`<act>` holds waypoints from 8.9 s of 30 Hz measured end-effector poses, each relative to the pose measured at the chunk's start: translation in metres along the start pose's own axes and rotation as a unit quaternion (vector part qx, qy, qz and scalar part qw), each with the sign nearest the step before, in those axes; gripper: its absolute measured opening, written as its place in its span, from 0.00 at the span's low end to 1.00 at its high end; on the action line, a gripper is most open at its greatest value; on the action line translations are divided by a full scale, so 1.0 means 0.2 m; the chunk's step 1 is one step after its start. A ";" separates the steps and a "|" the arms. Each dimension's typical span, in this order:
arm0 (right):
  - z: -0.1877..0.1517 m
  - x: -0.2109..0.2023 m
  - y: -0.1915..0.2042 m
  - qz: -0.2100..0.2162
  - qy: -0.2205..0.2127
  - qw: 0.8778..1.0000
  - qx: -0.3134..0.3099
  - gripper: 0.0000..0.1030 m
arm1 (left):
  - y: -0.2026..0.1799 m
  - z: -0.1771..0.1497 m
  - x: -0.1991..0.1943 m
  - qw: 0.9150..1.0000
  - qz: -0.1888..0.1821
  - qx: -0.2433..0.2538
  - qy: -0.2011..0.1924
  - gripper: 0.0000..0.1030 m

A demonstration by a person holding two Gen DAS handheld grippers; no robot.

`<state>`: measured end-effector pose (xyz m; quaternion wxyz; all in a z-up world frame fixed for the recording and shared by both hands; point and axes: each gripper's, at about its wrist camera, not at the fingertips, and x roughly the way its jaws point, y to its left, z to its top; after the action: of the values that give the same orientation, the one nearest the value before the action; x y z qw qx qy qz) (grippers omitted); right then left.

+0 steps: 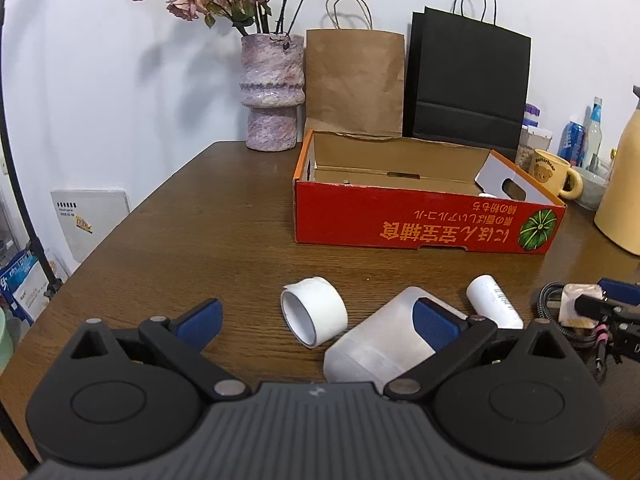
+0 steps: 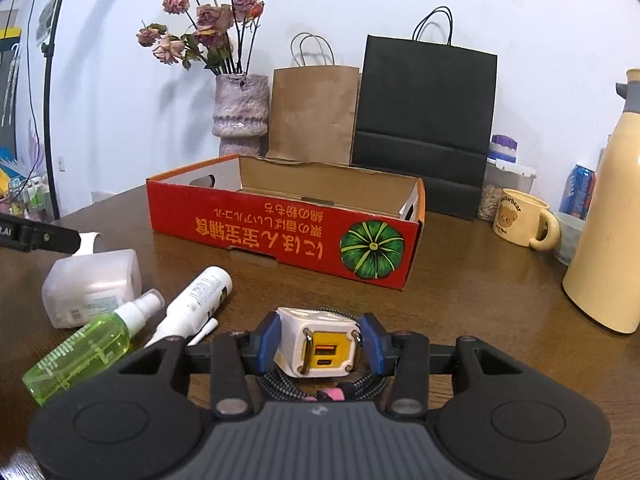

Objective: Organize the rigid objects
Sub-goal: 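Grasp the white tape roll with the left gripper while the right lifts the charger, then carry the tape roll and charger cube over the red box, then open both grippers to drop the tape roll and charger into the box, then move the left tool to the clear plastic box while the right approaches the braided cable, then grasp the clear plastic box with the left gripper while the right grasps the braided cable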

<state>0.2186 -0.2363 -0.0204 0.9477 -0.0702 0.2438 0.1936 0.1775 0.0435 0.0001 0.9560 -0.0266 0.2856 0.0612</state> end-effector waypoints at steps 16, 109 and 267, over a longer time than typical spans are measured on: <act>0.01 -0.01 0.01 -0.017 -0.014 1.000 0.003 0.42 | 0.13 0.02 0.22 0.998 -0.028 -0.051 0.038 0.65; 0.79 0.79 -0.13 -0.040 -0.090 0.994 0.058 0.37 | -0.27 0.82 0.74 0.997 -0.008 -0.036 -0.073 0.24; -0.03 -0.02 -0.04 -0.029 0.022 0.998 0.049 0.79 | -0.11 -0.03 0.30 0.998 -0.042 0.027 0.049 0.65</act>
<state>0.2166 -0.2460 -0.0227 0.9497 -0.0349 0.2717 0.1519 0.2281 0.0265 -0.0374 0.9429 -0.0159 0.3324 0.0121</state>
